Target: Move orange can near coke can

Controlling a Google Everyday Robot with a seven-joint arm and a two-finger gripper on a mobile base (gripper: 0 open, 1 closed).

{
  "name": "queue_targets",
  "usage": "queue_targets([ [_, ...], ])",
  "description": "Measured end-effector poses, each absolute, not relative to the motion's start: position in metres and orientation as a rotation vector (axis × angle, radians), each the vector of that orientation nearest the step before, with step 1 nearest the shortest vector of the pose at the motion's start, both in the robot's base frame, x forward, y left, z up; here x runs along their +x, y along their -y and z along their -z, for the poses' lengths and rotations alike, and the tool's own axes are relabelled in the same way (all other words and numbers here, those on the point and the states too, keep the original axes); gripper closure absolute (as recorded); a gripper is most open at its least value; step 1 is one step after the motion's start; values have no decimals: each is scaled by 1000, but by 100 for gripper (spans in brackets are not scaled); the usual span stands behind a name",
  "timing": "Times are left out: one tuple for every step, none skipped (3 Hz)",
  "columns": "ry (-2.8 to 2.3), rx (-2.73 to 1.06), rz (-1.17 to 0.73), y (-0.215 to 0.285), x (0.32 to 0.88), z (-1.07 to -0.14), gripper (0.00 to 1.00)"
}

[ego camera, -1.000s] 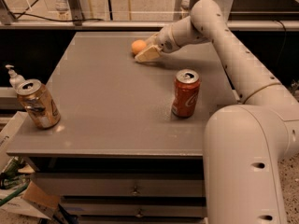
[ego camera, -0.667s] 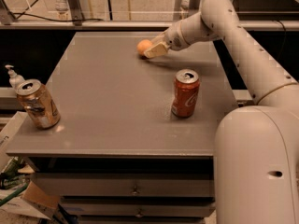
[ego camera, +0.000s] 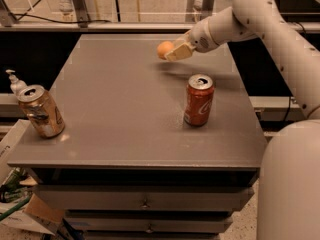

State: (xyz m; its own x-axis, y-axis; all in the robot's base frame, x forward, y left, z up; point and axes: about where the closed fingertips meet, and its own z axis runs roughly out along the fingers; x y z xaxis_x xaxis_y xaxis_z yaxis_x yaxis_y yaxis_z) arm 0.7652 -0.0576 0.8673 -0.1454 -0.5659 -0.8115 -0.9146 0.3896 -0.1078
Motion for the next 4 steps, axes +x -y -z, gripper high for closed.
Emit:
queue_targets([
  [-1844,-1302,-510,83,739,-883,100],
  [-1877,-1316,-488,125,708,-895,100],
  [-1922,-1340,-502,166,667,-898,100],
  [-1981,-1348,-522,204,626,-894,100],
])
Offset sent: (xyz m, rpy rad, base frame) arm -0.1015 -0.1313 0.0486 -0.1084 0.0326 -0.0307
